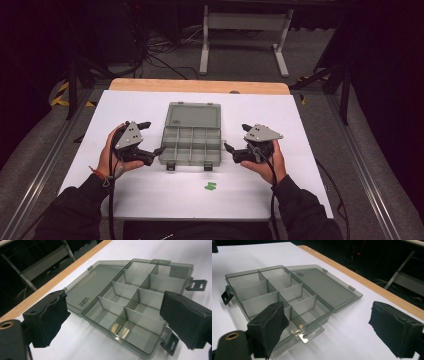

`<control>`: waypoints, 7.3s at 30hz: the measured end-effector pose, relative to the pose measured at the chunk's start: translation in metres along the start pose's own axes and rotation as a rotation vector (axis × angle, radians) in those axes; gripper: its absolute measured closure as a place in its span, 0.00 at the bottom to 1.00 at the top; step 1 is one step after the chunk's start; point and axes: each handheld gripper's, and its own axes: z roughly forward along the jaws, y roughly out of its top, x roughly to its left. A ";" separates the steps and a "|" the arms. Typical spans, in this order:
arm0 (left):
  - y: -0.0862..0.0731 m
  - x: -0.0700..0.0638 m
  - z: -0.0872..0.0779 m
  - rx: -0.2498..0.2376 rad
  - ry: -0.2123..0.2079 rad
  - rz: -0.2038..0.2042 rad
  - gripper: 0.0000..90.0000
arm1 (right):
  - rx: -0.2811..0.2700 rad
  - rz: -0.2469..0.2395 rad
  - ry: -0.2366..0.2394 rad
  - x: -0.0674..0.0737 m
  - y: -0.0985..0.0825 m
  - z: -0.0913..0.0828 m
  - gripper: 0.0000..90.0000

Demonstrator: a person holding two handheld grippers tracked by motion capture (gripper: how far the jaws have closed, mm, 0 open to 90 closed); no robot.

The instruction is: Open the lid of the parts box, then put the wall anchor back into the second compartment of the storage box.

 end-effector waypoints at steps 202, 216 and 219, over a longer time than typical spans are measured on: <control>-0.041 -0.036 -0.036 0.023 -0.135 -0.088 0.06 | 0.127 -0.074 0.293 0.051 0.075 0.118 0.94; -0.041 -0.036 -0.036 0.022 -0.144 -0.089 0.06 | 0.157 -0.064 0.273 0.047 0.075 0.134 0.94; -0.041 -0.036 -0.036 0.026 -0.150 -0.088 0.06 | 0.172 -0.065 0.270 0.046 0.074 0.138 0.94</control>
